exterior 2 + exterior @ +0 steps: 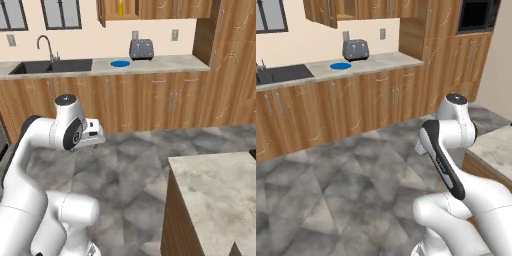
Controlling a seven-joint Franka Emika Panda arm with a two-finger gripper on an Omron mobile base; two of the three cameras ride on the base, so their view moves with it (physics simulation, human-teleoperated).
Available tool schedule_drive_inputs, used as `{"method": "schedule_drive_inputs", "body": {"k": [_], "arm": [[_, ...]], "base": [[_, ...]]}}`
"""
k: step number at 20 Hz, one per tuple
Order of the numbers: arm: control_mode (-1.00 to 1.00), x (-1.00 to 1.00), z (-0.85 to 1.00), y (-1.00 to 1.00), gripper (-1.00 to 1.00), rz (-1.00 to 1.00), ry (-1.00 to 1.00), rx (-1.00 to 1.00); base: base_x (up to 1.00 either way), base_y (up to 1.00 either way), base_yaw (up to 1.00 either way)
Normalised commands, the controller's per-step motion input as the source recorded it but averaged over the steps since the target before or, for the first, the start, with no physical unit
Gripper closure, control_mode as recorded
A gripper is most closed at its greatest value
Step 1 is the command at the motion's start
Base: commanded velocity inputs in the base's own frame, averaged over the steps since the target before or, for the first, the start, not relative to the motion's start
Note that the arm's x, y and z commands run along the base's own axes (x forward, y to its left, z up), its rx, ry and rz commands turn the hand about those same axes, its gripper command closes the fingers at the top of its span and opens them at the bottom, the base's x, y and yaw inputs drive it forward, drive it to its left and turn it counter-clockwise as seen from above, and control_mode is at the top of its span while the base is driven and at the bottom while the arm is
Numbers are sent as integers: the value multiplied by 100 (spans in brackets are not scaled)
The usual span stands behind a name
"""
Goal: Move the hot dog bun to the plate on the dining table and place the condiment next to that plate. Then navigate to the fridge and take the sausage and place it on the plate as well.
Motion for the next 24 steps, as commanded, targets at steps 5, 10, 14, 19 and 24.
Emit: {"method": "schedule_drive_inputs", "body": {"k": [5,10,14,19,24], "arm": [[100,0,0,0,-100,0,0,0],[100,0,0,0,-100,0,0,0],[100,0,0,0,-100,0,0,0],[100,0,0,0,-100,0,0,0],[100,0,0,0,-100,0,0,0]], "base": [[100,37,-6],[100,20,-2],[100,13,-1],[100,8,-1],[100,1,0]]}}
